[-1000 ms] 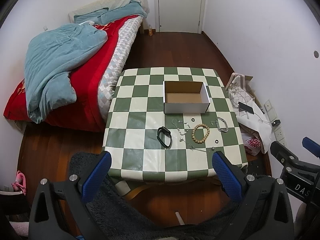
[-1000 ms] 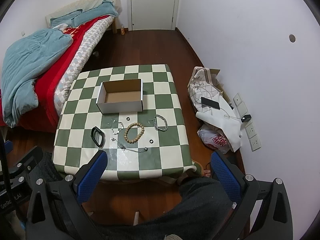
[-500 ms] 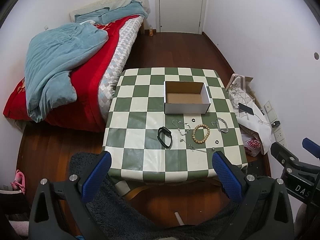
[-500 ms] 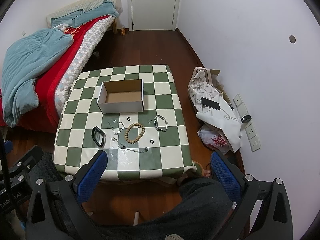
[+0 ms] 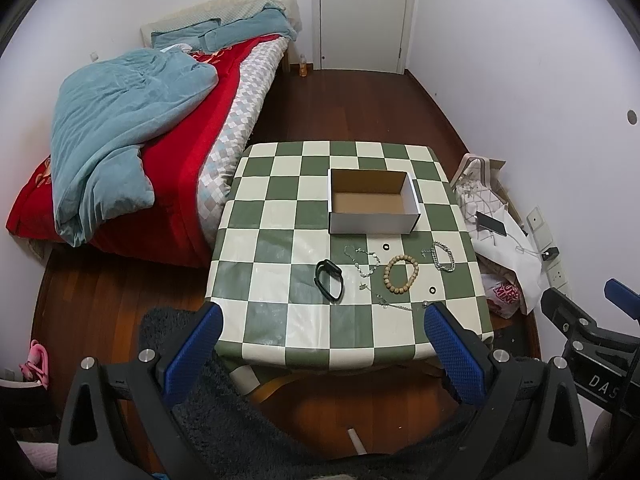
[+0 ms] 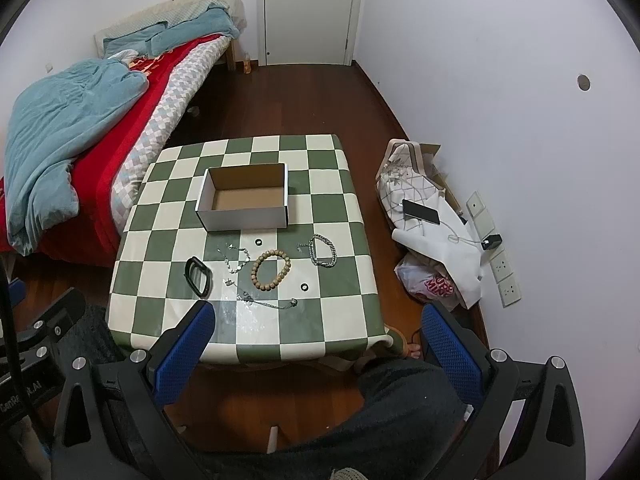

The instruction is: Organize jewelry

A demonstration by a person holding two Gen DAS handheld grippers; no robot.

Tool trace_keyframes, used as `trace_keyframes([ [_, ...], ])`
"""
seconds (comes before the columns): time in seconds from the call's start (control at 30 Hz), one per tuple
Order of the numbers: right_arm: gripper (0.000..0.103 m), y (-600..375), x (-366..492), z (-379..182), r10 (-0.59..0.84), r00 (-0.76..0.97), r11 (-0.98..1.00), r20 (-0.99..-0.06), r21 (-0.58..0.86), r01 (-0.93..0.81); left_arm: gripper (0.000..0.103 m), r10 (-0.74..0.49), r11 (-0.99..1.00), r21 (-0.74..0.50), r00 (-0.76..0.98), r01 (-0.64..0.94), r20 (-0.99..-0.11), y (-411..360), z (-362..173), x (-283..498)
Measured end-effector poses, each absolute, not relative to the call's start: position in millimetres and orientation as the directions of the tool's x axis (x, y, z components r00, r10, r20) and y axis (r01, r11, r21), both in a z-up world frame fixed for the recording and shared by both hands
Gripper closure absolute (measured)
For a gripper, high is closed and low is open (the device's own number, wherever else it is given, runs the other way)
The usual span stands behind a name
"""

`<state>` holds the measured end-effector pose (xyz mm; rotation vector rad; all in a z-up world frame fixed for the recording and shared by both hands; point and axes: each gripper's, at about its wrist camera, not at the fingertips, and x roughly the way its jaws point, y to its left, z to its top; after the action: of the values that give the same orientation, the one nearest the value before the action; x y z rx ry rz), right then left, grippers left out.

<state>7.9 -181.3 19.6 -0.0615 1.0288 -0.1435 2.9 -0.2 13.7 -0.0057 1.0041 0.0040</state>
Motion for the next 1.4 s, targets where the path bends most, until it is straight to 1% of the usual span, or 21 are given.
trace_keyframes([
  [1.1,0.0,-187.1,7.8,29.1,-0.159,0.524,0.987,-0.837,-0.128,0.095,0.0,-0.016,1.0,-0.02,0.542,-0.001,-0.84,-4.7,18.2,5.9],
  [1.3,0.0,-189.7,9.5,31.7,-0.157,0.528,0.987,-0.835,-0.123,0.1,0.0,-0.013,1.0,-0.018,0.544,-0.004,-0.839,-3.2,17.0,4.9],
  [1.4,0.0,-195.1,15.2,28.8,-0.153,0.527,0.988,-0.836,-0.111,0.11,0.0,0.013,1.0,-0.001,0.556,-0.025,-0.831,-2.0,16.6,9.9],
])
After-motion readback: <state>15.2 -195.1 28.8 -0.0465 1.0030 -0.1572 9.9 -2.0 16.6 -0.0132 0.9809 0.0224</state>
